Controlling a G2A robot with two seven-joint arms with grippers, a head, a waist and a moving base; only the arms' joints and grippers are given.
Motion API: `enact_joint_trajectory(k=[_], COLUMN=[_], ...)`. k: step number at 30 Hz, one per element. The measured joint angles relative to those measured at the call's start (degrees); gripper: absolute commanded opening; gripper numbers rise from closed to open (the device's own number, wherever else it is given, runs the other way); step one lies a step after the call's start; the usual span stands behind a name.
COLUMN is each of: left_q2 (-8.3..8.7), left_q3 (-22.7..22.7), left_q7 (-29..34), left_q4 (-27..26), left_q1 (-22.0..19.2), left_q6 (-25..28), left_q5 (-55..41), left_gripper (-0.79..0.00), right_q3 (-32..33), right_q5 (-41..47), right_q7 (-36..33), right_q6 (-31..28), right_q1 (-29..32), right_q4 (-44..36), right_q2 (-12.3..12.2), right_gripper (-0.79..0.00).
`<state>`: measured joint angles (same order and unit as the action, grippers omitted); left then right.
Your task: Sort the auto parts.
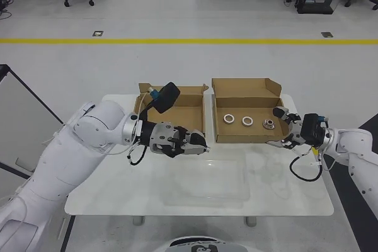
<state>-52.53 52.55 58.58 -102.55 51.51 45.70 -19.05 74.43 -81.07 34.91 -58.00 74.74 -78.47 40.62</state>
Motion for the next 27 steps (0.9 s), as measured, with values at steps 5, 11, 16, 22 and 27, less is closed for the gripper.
enact_joint_trajectory(k=[5,11,16,22,27], left_q2=[0.0,-0.11,-0.65,-1.54,-2.28], left_q3=[0.0,0.1,0.04,-1.49,-2.56], left_q7=[0.0,-1.59,-6.26,-6.49,-4.31], left_q4=[0.0,-0.59,-0.33,0.77,-0.28], left_q1=[0.0,0.67,2.07,2.25,1.99], left_q6=[0.0,-0.47,1.87,3.91,4.42], left_q5=[0.0,0.27,-7.86,-20.21,-32.37], left_gripper=[-0.785,-0.785,-0.785,-0.785,-0.785], right_q3=[0.0,0.0,0.0,0.0,0.0], right_q5=[0.0,0.0,0.0,0.0,0.0], right_q7=[0.0,0.0,0.0,0.0,0.0], right_q6=[0.0,0.0,0.0,0.0,0.0], right_q1=[0.0,0.0,0.0,0.0,0.0], right_q4=[0.0,0.0,0.0,0.0,0.0], right_q2=[0.0,0.0,0.0,0.0,0.0], right_gripper=[0.0,0.0,0.0,0.0,0.0])
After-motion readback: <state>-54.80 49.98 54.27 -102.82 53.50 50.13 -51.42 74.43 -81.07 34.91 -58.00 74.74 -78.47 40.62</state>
